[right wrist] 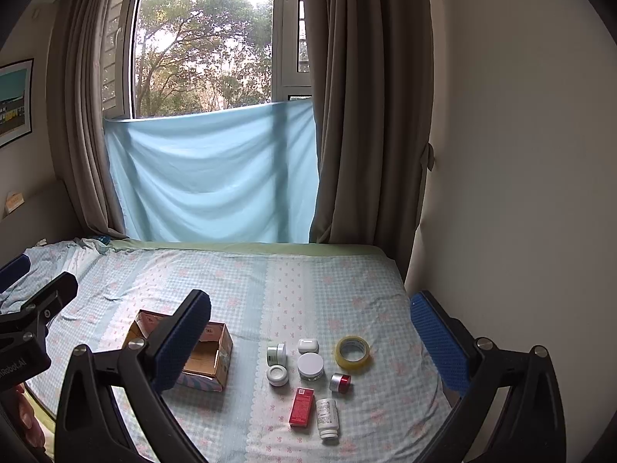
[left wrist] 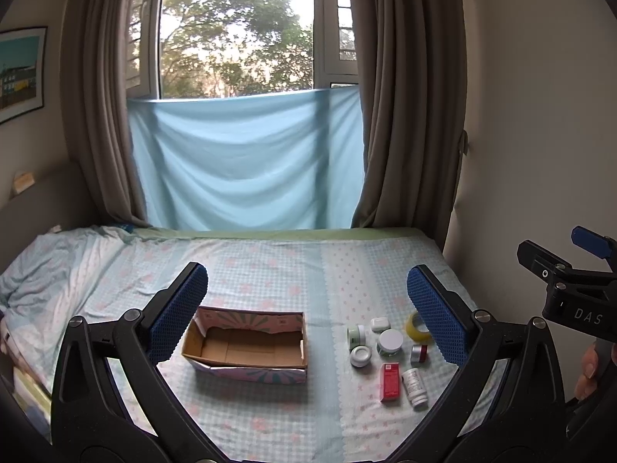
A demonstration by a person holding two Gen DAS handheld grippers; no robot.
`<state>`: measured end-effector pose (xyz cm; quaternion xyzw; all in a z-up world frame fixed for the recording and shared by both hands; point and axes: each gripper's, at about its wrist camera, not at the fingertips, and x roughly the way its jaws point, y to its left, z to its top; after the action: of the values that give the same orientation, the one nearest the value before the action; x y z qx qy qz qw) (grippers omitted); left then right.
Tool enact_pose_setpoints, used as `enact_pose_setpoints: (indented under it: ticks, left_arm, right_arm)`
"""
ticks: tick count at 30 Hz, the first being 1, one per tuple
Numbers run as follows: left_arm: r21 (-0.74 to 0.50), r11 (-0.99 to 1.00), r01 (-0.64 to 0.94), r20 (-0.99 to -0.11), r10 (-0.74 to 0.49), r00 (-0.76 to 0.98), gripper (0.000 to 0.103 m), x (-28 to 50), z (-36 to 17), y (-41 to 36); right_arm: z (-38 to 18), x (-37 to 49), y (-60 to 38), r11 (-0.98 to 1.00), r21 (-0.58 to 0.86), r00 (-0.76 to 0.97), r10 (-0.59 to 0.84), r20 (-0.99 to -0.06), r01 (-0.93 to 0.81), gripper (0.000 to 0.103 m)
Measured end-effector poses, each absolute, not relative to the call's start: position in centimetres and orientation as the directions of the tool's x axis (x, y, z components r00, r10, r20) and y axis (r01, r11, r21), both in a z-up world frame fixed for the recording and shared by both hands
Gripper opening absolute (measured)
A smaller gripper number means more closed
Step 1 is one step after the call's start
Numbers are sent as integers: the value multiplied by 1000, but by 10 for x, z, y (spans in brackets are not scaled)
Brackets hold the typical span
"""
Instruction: Organize rigid objects
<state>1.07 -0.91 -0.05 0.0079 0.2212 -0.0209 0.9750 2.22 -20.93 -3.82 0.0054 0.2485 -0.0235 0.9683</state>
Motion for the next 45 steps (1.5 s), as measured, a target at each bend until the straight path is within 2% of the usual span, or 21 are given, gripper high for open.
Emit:
enact_pose_setpoints:
  ticks: [29, 37, 45]
  left_arm:
    - [-7, 999, 50, -461, -47, 886, 103, 22, -8, -11]
    - [-41, 997, 70, -554, -81, 829, 103, 56, -35, -19]
    - [-70, 991, 114, -671, -131, 730, 103, 121, -122, -51]
  right_arm:
    - [-43, 29, -203, 999, 5, 862, -40, -506, 50, 103]
    - [-59, 58, -219, 998, 20, 827, -41, -560, 62, 103]
    - [-120, 113, -261, 995, 21, 752, -62, -656, 101, 103]
